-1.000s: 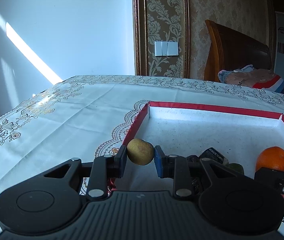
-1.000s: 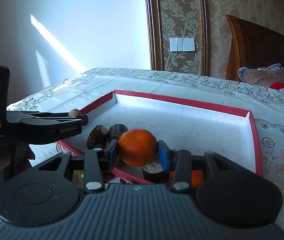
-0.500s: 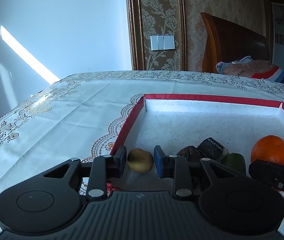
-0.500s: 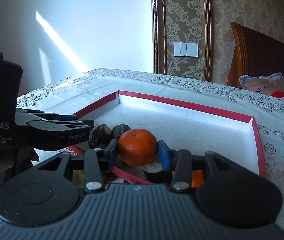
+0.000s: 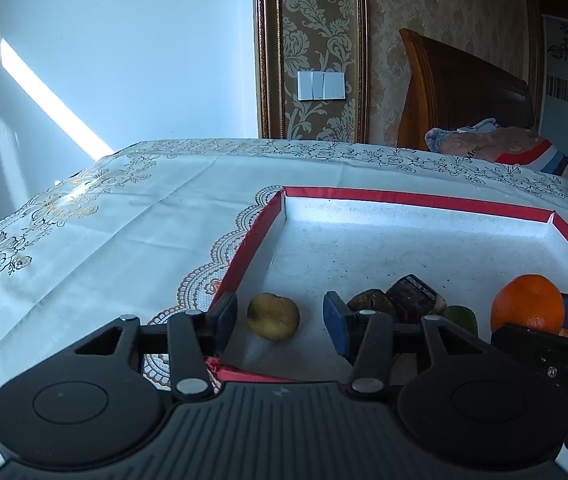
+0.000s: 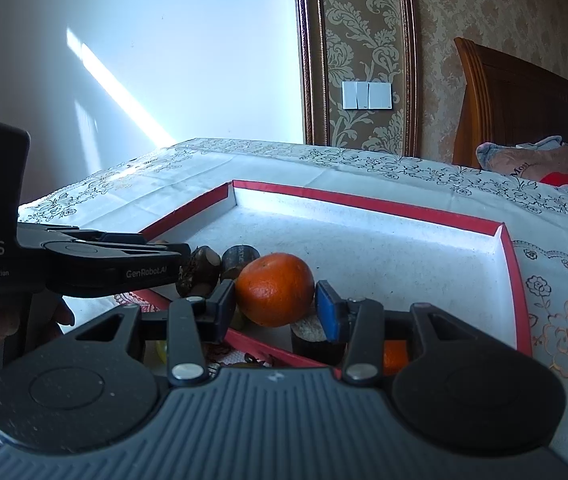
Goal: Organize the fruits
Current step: 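Carry tangerine with right gripper while left gripper carries kiwi over the tray, then open right gripper releasing tangerine while left gripper releases kiwi in tray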
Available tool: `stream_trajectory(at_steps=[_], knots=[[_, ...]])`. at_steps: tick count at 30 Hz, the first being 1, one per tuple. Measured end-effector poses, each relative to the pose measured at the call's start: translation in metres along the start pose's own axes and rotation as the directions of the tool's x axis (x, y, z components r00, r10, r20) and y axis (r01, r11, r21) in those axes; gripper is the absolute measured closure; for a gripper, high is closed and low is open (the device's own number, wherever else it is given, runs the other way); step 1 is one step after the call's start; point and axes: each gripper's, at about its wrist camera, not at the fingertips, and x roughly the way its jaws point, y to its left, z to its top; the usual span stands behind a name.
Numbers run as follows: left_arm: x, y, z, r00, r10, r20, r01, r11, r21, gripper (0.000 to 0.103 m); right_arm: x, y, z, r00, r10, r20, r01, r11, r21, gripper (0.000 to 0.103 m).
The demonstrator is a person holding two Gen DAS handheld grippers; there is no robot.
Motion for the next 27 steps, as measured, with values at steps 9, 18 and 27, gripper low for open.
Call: stream_trajectory(at_steps=[9, 18, 27], knots=[[-0.007, -0.003, -0.001, 0.999, 0.006, 0.038, -0.006, 1.000, 0.011, 0.045, -0.003, -0.001, -0.002, 1.000, 0.001, 0.002, -0.001, 1.000, 0.002, 0.057], [-0.012, -0.001, -0.002, 0.999, -0.001, 0.043, 0.001, 1.000, -0.007, 0.044, -0.007, -0.002, -0.003, 1.000, -0.014, 0.022, 0.014, 1.000, 0.012, 0.052], [-0.017, 0.003, -0.003, 0.999, -0.008, 0.046, 0.009, 1.000, -0.026, 0.043, -0.006, -0.005, -0.006, 0.999, -0.041, 0.024, 0.041, 0.999, 0.013, 0.039]])
